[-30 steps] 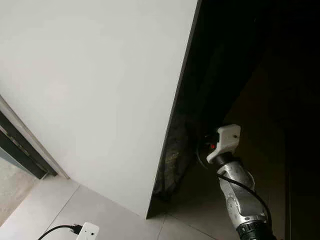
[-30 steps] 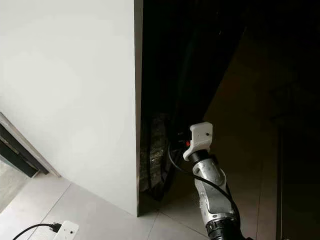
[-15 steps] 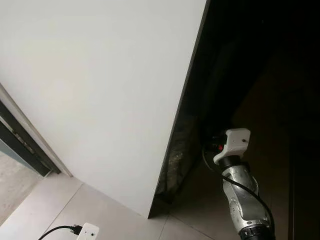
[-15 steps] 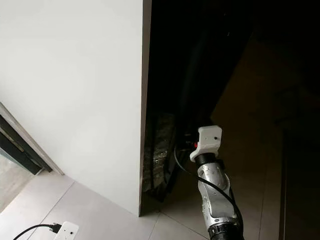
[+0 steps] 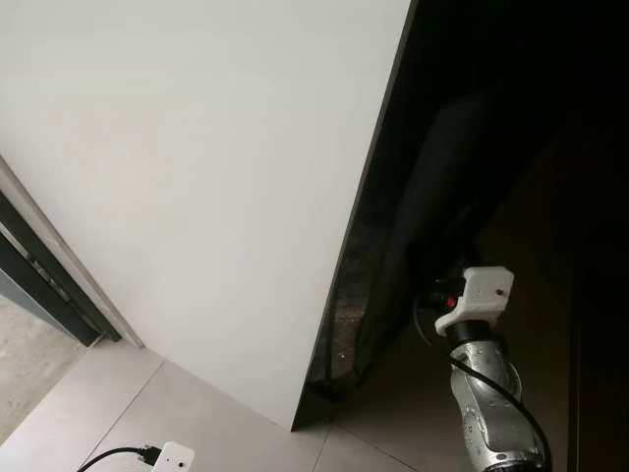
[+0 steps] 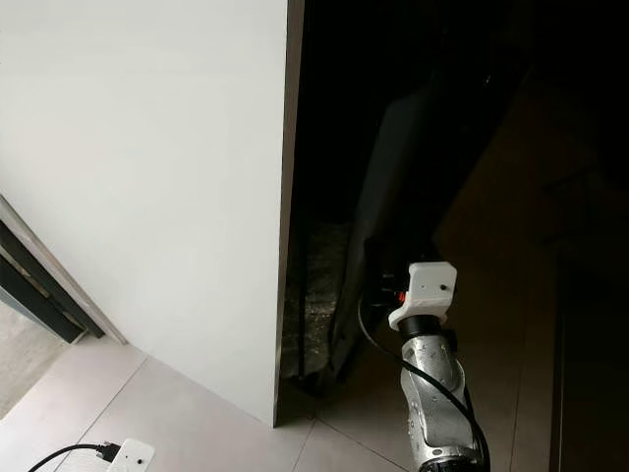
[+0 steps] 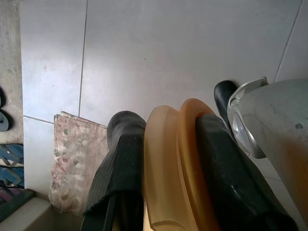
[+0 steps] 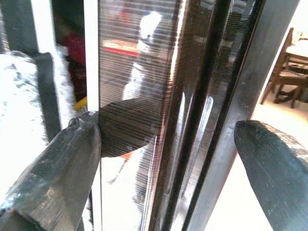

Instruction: Restocking fridge

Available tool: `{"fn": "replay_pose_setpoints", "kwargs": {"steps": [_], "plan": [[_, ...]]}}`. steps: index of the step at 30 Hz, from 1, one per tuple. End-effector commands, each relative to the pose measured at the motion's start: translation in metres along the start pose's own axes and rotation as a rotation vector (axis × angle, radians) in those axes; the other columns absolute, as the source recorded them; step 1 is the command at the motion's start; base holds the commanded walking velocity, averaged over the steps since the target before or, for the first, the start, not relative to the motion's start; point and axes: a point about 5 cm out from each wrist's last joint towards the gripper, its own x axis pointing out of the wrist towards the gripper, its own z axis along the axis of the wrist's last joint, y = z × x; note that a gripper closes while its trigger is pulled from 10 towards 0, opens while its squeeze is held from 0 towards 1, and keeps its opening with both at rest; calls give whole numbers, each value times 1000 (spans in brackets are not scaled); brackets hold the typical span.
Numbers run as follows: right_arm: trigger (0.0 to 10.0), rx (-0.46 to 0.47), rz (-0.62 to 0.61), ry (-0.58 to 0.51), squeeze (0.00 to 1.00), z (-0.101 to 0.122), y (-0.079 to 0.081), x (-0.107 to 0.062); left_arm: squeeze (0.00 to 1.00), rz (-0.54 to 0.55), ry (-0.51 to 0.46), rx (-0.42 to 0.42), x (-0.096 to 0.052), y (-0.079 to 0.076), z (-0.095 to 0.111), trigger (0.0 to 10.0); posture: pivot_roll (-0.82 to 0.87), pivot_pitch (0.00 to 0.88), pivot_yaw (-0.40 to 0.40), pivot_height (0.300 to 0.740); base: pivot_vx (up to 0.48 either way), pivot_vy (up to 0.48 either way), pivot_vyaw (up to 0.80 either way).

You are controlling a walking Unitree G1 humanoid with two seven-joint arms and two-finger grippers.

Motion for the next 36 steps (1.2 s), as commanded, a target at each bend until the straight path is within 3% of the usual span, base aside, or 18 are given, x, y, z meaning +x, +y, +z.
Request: {"fn": "replay_pose_setpoints", "kwargs": {"steps": [1,8,15,18,24,31,33,36], "plan": [[10000,-15,-128,87,0,-16,-26,-9,0,-16,27,7,-2,-6,-8,10000,69,111,-83,740,0,0,0],[10000,14,-331,220,0,-43,-58,-28,0,-14,30,5,-2,-5,-8,10000,68,110,-85,740,0,0,0],[10000,3,-383,280,0,-56,-69,-40,0,-16,31,5,-2,-5,-9,10000,66,111,-86,740,0,0,0],[10000,-3,-426,352,0,-72,-76,-56,0,-19,31,7,-2,-6,-9,10000,65,111,-83,740,0,0,0],[10000,8,-474,471,0,-96,-78,-78,0,-19,31,10,-2,-5,-10,10000,65,111,-79,740,0,0,0],[10000,-2,-459,533,0,-107,-72,-88,0,-18,32,12,-2,-5,-10,10000,64,110,-79,740,0,0,0],[10000,-10,-453,582,0,-115,-71,-96,0,-18,33,12,-2,-5,-10,10000,64,111,-78,740,0,0,0],[10000,-24,-436,772,0,-139,-67,-125,0,-19,34,13,-2,-5,-10,10000,64,110,-77,740,0,0,0]]}}
